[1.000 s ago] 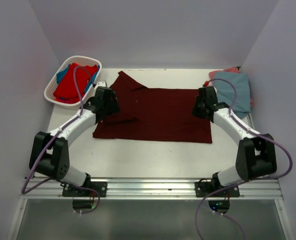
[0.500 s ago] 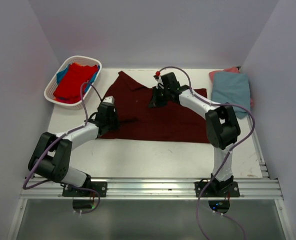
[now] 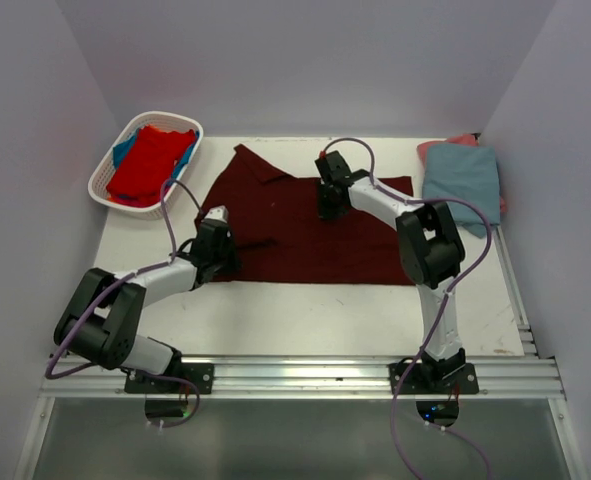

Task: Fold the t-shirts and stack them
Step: Fold the flattened tshirt in 1/3 of the way

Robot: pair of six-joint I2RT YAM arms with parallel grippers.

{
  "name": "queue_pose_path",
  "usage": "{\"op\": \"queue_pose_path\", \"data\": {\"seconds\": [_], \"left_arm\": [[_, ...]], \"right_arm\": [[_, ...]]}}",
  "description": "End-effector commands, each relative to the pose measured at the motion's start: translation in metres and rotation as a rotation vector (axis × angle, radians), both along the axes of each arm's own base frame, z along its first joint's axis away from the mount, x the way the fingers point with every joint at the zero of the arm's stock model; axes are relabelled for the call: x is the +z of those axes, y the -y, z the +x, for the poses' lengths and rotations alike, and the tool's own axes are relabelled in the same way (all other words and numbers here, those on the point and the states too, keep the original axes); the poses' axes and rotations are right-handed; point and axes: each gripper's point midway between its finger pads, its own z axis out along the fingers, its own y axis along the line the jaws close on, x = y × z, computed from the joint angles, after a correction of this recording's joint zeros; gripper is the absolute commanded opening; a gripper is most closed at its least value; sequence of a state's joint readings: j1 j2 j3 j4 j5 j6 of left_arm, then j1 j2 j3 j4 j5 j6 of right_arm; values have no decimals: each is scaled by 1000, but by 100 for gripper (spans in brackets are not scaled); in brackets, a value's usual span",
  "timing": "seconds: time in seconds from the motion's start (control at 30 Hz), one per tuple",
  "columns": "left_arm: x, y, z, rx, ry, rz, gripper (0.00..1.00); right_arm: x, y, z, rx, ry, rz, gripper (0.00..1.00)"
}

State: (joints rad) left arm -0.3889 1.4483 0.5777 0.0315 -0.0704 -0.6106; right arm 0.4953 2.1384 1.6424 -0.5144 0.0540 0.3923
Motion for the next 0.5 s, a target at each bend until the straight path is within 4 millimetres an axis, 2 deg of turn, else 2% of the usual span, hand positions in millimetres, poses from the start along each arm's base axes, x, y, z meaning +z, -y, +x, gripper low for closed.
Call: {"op": "queue_pose_path", "data": {"seconds": [0.0,0.13,0.23,0.4,0.43,0.47], "left_arm": [[8,0,-5,10,10,-11,0],[10,-3,-6,19,-4,3,0],[2,-5,-12,21,-37,14,0],[-17,-8,-31,23,-89,18,0],[-19,-8,-33,23,-87,17,0],[-18,-8,-35,26,-86,15,0]], "right_arm": [[18,43,3,-99,74,-141,0],[18,24,0,-21,73,-47,0],[18,14,-3,11,46,-8,0],[16,12,-9,23,24,10,0],[21,12,-9,17,38,19,0],[15,16,-15,13,28,13,0]]}}
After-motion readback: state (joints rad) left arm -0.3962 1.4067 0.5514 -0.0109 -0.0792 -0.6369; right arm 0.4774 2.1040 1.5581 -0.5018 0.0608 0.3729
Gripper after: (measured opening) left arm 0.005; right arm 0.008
